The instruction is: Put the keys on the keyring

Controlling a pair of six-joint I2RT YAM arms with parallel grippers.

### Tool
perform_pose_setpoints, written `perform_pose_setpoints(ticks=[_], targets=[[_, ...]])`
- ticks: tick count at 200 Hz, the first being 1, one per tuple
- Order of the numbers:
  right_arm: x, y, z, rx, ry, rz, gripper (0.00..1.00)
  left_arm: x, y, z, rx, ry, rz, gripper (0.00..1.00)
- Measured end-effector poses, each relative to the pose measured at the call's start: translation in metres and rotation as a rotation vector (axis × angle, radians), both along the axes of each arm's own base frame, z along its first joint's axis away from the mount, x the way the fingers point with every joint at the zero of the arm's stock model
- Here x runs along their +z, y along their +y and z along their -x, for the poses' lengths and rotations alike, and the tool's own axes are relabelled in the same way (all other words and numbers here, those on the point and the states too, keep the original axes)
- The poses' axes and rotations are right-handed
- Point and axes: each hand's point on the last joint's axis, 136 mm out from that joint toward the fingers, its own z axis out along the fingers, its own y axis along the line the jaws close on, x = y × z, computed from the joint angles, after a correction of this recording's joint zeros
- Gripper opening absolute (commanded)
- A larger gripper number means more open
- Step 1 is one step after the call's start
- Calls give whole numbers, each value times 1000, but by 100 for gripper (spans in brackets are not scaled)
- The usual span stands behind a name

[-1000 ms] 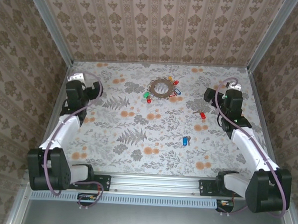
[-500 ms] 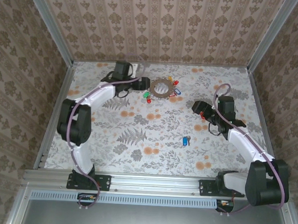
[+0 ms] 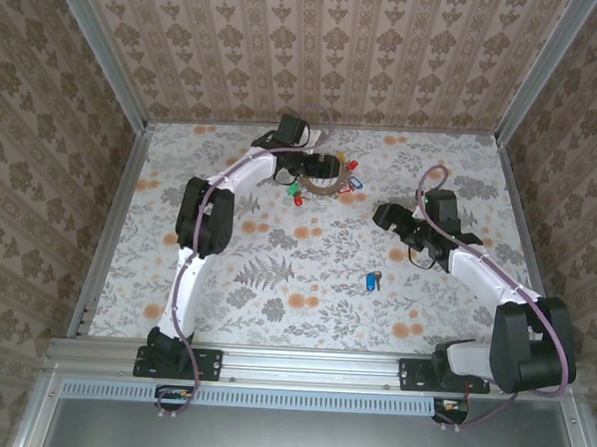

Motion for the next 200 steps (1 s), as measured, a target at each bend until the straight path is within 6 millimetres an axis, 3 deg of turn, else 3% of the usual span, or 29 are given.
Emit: perform_pose_setpoints(ticks=[56, 131, 166, 200], targets=[[-11, 21, -1, 38, 41, -14, 92, -23, -14, -16, 16, 64, 21, 87], [-2, 33, -4, 60, 25, -23, 93, -34, -11, -7, 21, 107, 16, 86], [-3, 34, -3, 62, 30, -16, 93, -35, -6, 15, 8, 136, 5, 84], [-1, 38, 4, 70, 35, -2, 92, -38, 0, 51, -12, 175, -19, 82]])
